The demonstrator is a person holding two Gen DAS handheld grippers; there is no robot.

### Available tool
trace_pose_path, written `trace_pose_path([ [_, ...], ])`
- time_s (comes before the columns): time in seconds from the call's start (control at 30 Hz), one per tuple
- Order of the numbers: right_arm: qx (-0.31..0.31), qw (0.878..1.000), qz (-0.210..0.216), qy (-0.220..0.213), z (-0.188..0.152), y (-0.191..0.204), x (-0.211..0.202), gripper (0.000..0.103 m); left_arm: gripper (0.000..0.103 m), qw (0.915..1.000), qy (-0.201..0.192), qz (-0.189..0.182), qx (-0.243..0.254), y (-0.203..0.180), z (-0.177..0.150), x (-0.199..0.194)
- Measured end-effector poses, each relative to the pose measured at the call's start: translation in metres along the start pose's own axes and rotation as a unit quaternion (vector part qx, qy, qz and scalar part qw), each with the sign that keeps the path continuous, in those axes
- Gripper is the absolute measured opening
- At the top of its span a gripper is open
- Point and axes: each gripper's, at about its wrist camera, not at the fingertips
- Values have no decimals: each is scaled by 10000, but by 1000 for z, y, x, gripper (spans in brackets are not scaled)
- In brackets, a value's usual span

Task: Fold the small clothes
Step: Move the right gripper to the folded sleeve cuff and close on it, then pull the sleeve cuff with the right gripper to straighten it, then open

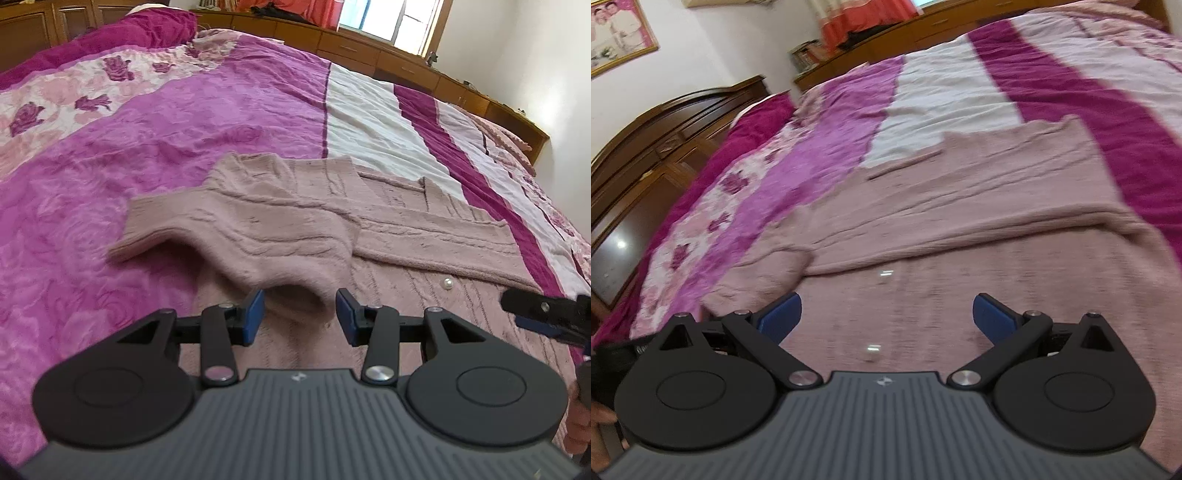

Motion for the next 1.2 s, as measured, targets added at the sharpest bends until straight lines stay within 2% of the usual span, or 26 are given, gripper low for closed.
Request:
trace_pose_path([
  [0.2, -90, 9984, 385, 393, 1, 35, 30, 99, 45, 9994, 3, 347, -9, 12, -8, -7],
  [0.4, 33, 9938, 709, 860, 12, 63, 70, 89, 45, 9976, 132, 672, -117, 27, -13, 0],
  [0.57, 671, 9832, 853, 1470, 15, 72, 109, 81, 45, 9972, 155, 690, -245, 35, -16, 4],
  [0.77, 621, 9814, 860, 1599, 16, 88, 131, 77, 45, 9968, 148, 741, -243, 38, -14, 10],
  [0.8, 552, 9820, 838, 1601, 17, 90, 134, 74, 45, 9968, 151, 749, -234, 39, -13, 11],
  [0.83, 482, 9825, 812, 1604, 18, 93, 136, 66, 45, 9967, 151, 758, -229, 38, -12, 12],
  [0.9, 330, 9826, 760, 1664, 20, 98, 141, 45, 45, 9966, 149, 774, -228, 38, -12, 14],
  [0.93, 260, 9824, 754, 1688, 21, 99, 143, 29, 45, 9966, 151, 780, -228, 38, -11, 15],
  [0.97, 132, 9828, 726, 1695, 23, 102, 143, 19, 45, 9965, 151, 786, -223, 38, -11, 16],
  [1.03, -132, 9846, 680, 1604, 28, 107, 142, 11, 45, 9963, 157, 826, -184, 38, -8, 19],
  [1.2, -1056, 9870, 602, 1056, 59, 134, 129, 9, 45, 9953, 149, 954, -106, 41, 2, 30],
])
Point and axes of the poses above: each gripper's, at about its wrist camera, not at the fingertips, and x roughly the way its jaws point, y to its left, z to its top, and after that the axes turned 5 degrees about x, right-handed
